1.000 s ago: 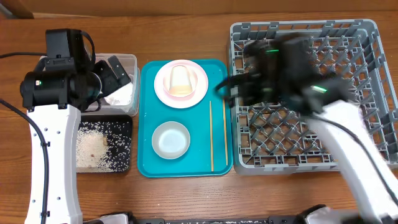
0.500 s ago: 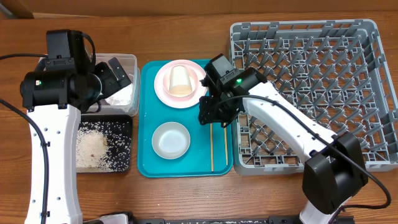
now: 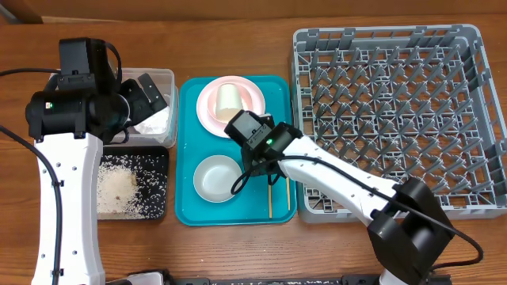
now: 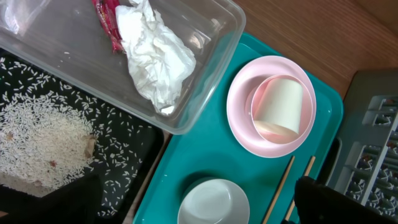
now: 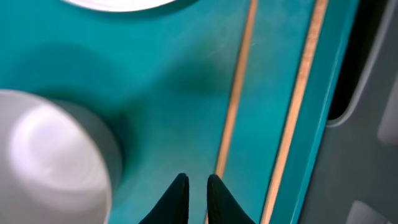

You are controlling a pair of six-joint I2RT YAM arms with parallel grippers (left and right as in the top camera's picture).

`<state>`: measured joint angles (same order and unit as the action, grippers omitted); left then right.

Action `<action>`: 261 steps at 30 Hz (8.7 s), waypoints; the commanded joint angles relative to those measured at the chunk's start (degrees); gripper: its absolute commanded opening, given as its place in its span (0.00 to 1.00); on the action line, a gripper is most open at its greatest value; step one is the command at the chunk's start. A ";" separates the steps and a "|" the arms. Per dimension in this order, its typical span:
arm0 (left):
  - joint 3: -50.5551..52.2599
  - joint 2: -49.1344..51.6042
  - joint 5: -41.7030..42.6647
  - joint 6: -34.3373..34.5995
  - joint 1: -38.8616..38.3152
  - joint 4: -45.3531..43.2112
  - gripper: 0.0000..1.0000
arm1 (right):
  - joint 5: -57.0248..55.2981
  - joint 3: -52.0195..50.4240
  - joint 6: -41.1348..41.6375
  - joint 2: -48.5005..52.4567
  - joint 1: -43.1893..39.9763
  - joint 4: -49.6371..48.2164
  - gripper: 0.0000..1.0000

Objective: Sort waste into correct bins and load items into the dishwasher
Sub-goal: 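Grasp one wooden chopstick with the right gripper and lift it, then carry the chopstick right over the grey dish rack, then lower the chopstick into the rack and open the right gripper, then move the right gripper back to the second chopstick on the teal tray, then close the right gripper on the second chopstick and lift it, then carry the chopstick into the dish rack and release it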

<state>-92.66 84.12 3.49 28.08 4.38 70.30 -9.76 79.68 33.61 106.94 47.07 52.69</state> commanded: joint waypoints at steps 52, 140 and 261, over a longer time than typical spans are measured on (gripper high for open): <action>-1.16 -0.50 0.57 -1.07 0.11 -0.07 1.00 | -5.62 -19.63 8.61 -0.09 -1.11 -27.39 0.04; -1.16 -0.50 0.57 -1.07 0.11 -0.07 1.00 | -5.84 -7.72 -10.80 -2.89 -4.22 -20.65 0.33; -1.16 -0.50 0.57 -1.07 -0.28 -0.07 1.00 | 5.88 -6.93 -33.40 -13.46 -30.97 -13.31 0.32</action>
<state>-92.66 84.12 3.88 28.08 4.38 70.30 -4.64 73.14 0.08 93.19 16.16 39.90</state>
